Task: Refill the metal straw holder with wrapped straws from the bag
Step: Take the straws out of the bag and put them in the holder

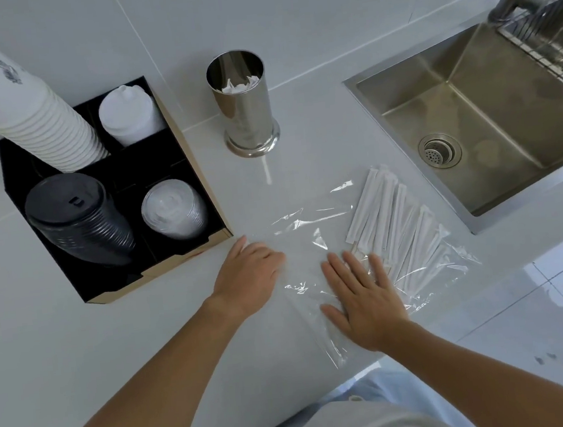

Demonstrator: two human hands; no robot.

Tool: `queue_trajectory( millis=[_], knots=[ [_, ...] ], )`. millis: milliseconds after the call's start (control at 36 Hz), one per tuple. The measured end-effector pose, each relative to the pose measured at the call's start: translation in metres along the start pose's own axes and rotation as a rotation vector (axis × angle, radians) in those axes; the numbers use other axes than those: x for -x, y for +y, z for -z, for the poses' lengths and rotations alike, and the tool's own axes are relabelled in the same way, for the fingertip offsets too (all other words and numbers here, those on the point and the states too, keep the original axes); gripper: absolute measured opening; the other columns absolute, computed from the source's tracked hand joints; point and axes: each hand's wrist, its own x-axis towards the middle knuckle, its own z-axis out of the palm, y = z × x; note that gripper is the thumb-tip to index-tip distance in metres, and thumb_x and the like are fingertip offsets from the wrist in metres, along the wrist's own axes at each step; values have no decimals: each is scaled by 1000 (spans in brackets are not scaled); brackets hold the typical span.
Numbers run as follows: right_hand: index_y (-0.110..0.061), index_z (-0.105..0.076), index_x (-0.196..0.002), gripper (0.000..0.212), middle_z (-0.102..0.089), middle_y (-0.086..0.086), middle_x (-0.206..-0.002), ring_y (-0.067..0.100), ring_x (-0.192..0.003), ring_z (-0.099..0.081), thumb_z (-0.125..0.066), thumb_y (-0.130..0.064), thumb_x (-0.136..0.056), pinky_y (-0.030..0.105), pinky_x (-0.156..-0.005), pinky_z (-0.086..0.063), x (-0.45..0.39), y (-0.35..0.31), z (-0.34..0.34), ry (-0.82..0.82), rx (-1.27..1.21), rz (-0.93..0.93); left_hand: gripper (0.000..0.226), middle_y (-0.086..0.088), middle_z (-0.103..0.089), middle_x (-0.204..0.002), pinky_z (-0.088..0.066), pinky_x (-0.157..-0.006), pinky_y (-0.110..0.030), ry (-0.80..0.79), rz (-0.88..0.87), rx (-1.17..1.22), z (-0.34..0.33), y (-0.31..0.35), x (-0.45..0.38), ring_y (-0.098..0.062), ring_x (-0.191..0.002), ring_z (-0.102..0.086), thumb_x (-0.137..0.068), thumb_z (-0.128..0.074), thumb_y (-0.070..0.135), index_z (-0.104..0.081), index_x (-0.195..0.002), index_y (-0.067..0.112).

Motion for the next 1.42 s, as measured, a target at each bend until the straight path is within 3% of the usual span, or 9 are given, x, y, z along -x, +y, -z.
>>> queue_trajectory(
  millis=[111,250,389,556,750,889,1194,1306,1417],
  knots=[
    [-16,-30,-151,71,-31,3,-157,27,-145,-26,-26,-60,-95,59,-114,-13,0,-1,0,3,-13,-5,35,5,-66,-96,6,-114,-35,-106,-55,-46,1,21,-6,-18,-109,-54,-88,-50,16,-60,-119,29],
    [-17,-28,-151,71,-29,2,-157,26,-146,-24,-24,-62,-96,57,-114,-10,2,-1,0,1,-4,-9,25,6,-61,-94,-2,-115,-32,-183,-65,-78,2,32,-4,-18,-98,-57,-95,-43,19,-66,-97,29],
    [-17,-32,-150,74,-33,2,-156,27,-144,-29,-25,-65,-94,57,-113,-13,2,0,2,12,-2,-6,14,11,-66,-72,-23,-97,-28,-75,-62,22,-6,10,18,-17,-72,-65,-77,-62,17,-71,-76,29],
    [-21,-28,-152,74,-27,-1,-158,26,-145,-26,-20,-66,-94,54,-114,-7,2,0,8,3,-31,5,24,11,-68,-74,-29,-93,-25,24,-33,63,-8,8,37,-15,-73,-66,-83,-48,22,-70,-72,26],
    [-22,-37,-147,60,-33,2,-156,29,-143,-31,-23,-53,-97,56,-113,-8,2,20,16,19,2,46,58,4,-62,-91,-27,-105,-30,-99,-9,82,-1,21,34,-17,-92,-55,-88,-48,23,-36,-143,36],
    [-24,-42,-144,60,-38,4,-154,28,-142,-33,-33,-54,-93,61,-112,-12,2,30,18,22,51,76,28,5,-62,-89,-18,-101,-26,-45,-61,113,-9,23,32,-21,-84,-61,-86,-47,24,-72,-94,33],
    [-25,-40,-147,60,-35,2,-155,26,-144,-29,-28,-54,-95,62,-113,-17,0,34,17,-9,68,74,26,11,-65,-88,-40,-91,-34,7,-37,273,-8,7,61,-12,-80,-57,-90,-43,27,-68,-83,26],
    [-25,-37,-148,61,-34,2,-156,26,-145,-28,-24,-55,-96,61,-113,-16,-1,32,19,-29,75,65,17,13,-66,-100,-25,-101,-27,-4,-19,268,-5,8,68,-13,-95,-60,-87,-48,26,-64,-89,26],
    [-25,-37,-148,62,-35,3,-155,27,-144,-31,-22,-55,-96,59,-113,-13,-1,33,19,-32,80,63,37,13,-64,-110,-2,-114,-24,-109,12,287,-1,21,68,-8,-113,-50,-84,-53,24,-53,-120,32]
  ],
)
